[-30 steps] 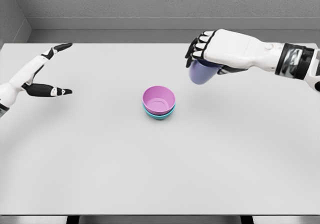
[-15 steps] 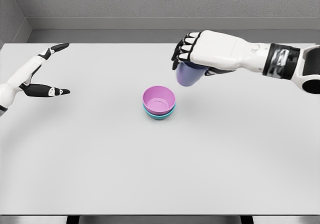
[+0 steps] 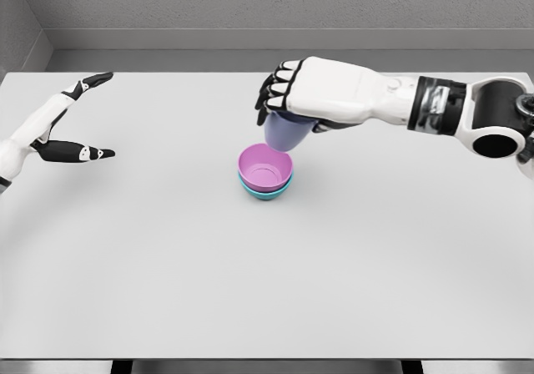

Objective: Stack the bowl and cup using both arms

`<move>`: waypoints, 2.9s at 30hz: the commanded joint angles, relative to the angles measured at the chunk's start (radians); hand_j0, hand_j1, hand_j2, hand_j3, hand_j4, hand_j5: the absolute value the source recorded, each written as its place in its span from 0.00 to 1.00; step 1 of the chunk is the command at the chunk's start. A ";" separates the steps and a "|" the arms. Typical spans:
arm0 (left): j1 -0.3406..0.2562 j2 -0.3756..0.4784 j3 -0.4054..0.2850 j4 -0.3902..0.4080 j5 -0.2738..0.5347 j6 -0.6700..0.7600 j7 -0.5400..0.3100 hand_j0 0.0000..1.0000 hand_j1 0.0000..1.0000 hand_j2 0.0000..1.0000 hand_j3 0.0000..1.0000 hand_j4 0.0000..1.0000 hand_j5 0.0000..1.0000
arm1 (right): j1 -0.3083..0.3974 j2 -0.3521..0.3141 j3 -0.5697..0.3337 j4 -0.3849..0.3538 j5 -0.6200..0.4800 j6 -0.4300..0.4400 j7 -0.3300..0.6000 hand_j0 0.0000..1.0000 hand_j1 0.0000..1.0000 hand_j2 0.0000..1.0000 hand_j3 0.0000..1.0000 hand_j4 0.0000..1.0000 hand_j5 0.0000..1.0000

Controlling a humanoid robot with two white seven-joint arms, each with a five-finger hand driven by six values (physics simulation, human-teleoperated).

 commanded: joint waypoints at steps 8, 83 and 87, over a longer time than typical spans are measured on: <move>-0.002 -0.001 -0.001 0.001 0.008 0.002 0.000 1.00 1.00 1.00 1.00 1.00 1.00 | 0.002 0.043 0.010 0.000 0.005 0.002 0.000 0.63 0.63 0.63 0.63 0.63 0.63; -0.002 -0.016 -0.003 -0.007 0.008 0.002 0.000 1.00 1.00 1.00 1.00 1.00 1.00 | 0.023 -0.111 0.026 0.141 0.005 -0.094 -0.002 1.00 1.00 1.00 1.00 1.00 1.00; -0.002 -0.016 -0.003 -0.008 0.008 0.002 0.000 1.00 1.00 1.00 1.00 1.00 1.00 | 0.031 -0.276 0.024 0.148 -0.011 -0.207 -0.004 1.00 1.00 1.00 1.00 1.00 1.00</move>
